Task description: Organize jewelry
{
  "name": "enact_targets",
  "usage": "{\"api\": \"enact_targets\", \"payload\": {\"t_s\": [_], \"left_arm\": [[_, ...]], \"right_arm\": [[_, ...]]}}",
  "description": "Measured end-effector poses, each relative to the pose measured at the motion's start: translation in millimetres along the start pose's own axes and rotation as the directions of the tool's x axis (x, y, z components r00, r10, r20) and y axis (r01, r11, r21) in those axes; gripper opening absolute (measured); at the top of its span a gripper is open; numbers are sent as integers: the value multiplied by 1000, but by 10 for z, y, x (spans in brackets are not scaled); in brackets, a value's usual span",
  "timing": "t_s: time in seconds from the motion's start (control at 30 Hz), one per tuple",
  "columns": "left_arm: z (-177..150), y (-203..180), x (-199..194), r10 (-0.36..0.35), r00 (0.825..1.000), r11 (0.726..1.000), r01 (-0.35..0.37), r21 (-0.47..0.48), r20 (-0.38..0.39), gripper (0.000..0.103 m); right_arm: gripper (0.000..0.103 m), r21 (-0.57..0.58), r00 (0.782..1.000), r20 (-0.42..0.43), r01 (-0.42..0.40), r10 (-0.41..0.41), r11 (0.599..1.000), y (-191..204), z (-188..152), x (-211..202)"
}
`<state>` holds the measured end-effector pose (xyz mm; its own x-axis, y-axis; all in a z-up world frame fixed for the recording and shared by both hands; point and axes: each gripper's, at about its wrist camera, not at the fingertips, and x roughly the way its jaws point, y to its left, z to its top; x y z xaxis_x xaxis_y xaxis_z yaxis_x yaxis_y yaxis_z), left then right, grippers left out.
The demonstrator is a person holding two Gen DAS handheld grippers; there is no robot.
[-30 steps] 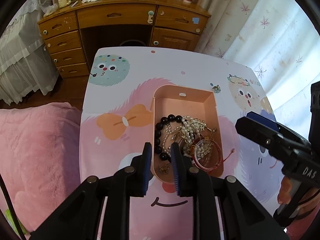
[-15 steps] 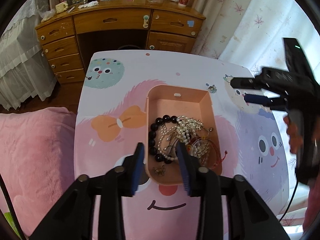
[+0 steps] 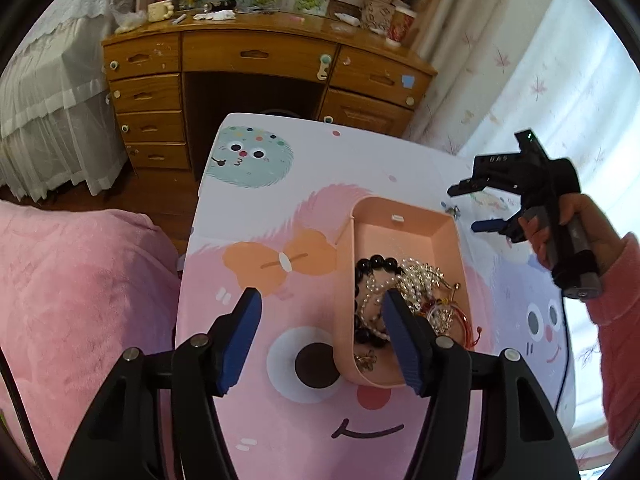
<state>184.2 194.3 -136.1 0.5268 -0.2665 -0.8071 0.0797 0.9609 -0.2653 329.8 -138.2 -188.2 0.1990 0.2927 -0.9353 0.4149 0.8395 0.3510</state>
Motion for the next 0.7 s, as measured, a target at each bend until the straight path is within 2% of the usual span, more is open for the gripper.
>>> {"api": "enact_targets", "payload": {"t_s": [0.13,0.2,0.37,0.43,0.47,0.7], "left_arm": [[2,94,18,-9,1000,1000,9,-22,0,63],[3,125,39,-10,1000,1000,9,-25,-6,63],[6,212,62,-27,999,999,26,-45,-17,64],[9,250,64,-34,999,998,33,-46,-14,64],[9,269,58,-37,999,998,37,-45,-14,64],[8,422,-19,-46,999,998,46,-44,-11,64]], "right_arm": [[63,8,1000,1,23,-23,1000,73,77,56],[56,2,999,6,50,-50,999,118,103,59],[45,9,995,-11,97,-97,995,141,105,93],[36,9,992,-1,127,-127,992,152,93,95],[24,12,990,3,143,-143,990,154,87,96],[23,16,983,10,184,-184,983,200,-25,91]]}}
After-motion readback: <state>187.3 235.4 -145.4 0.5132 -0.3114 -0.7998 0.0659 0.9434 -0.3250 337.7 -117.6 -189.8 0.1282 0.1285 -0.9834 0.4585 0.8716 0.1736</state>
